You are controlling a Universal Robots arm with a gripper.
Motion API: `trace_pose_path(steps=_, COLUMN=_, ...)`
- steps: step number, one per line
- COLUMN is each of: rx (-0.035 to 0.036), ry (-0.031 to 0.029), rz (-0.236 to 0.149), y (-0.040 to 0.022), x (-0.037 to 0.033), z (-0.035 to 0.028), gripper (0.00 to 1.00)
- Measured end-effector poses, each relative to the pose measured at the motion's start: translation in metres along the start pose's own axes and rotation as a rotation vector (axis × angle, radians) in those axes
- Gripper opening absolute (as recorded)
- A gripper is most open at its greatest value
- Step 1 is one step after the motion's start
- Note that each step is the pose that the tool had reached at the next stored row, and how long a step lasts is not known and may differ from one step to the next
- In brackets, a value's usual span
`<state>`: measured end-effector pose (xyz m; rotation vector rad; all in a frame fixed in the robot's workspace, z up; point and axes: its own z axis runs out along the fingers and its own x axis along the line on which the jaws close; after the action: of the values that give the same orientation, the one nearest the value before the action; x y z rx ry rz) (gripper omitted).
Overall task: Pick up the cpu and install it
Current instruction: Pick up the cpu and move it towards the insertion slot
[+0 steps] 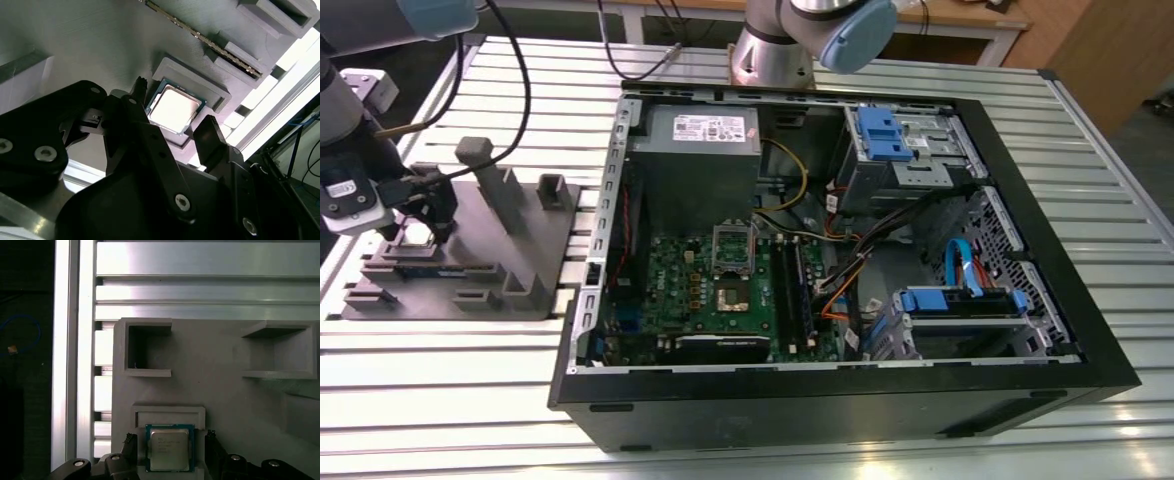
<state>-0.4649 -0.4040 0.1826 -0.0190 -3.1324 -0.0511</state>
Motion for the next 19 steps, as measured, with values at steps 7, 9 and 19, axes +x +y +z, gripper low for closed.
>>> trace_pose_path(steps=7, rx=0.0008, ry=-0.0001, rz=0.0, y=0.0, x=0.0, z=0.0006, gripper=0.64)
trace_pose_path(steps=9, rx=0.0009, ry=0.0001, rz=0.0, y=0.0, x=0.0001, z=0.0006, gripper=0.64)
trace_pose_path(steps=19, rx=0.0008, ry=-0.0001, rz=0.0, y=0.0, x=0.0, z=0.001, gripper=0.56)
